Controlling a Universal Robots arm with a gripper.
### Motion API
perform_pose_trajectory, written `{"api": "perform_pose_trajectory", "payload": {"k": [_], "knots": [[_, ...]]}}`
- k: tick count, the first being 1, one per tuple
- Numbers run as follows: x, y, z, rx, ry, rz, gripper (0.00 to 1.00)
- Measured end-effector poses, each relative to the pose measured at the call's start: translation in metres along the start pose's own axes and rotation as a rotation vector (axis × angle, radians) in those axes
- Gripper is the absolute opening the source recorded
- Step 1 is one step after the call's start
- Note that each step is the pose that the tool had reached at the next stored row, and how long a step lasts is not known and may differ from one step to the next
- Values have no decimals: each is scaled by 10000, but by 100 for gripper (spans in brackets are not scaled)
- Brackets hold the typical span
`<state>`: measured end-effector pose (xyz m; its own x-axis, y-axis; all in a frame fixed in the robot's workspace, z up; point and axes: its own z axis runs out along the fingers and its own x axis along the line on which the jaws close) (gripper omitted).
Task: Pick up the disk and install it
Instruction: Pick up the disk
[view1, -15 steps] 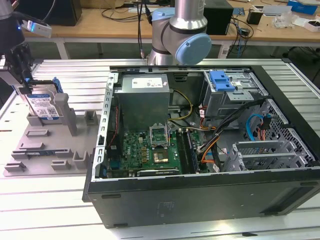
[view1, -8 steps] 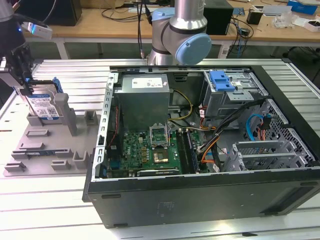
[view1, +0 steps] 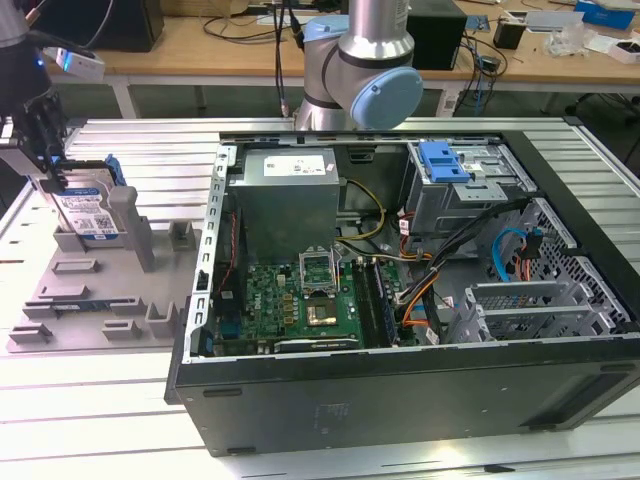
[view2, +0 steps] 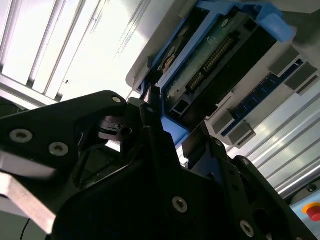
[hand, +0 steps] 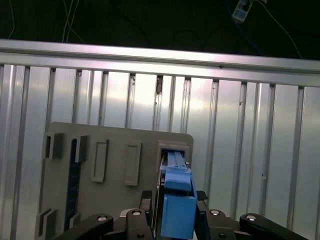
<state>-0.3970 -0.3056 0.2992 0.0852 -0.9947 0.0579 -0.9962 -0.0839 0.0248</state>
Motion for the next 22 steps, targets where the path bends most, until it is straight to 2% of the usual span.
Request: {"api": "perform_pose_trajectory", "payload": {"k": [15,17,18,22], "knots": [[-1,0,10,0,0,0,44],[-1,0,10,0,0,1,42],[-1,0,10,0,1,0,38],[-1,0,11,0,0,0,37]]}}
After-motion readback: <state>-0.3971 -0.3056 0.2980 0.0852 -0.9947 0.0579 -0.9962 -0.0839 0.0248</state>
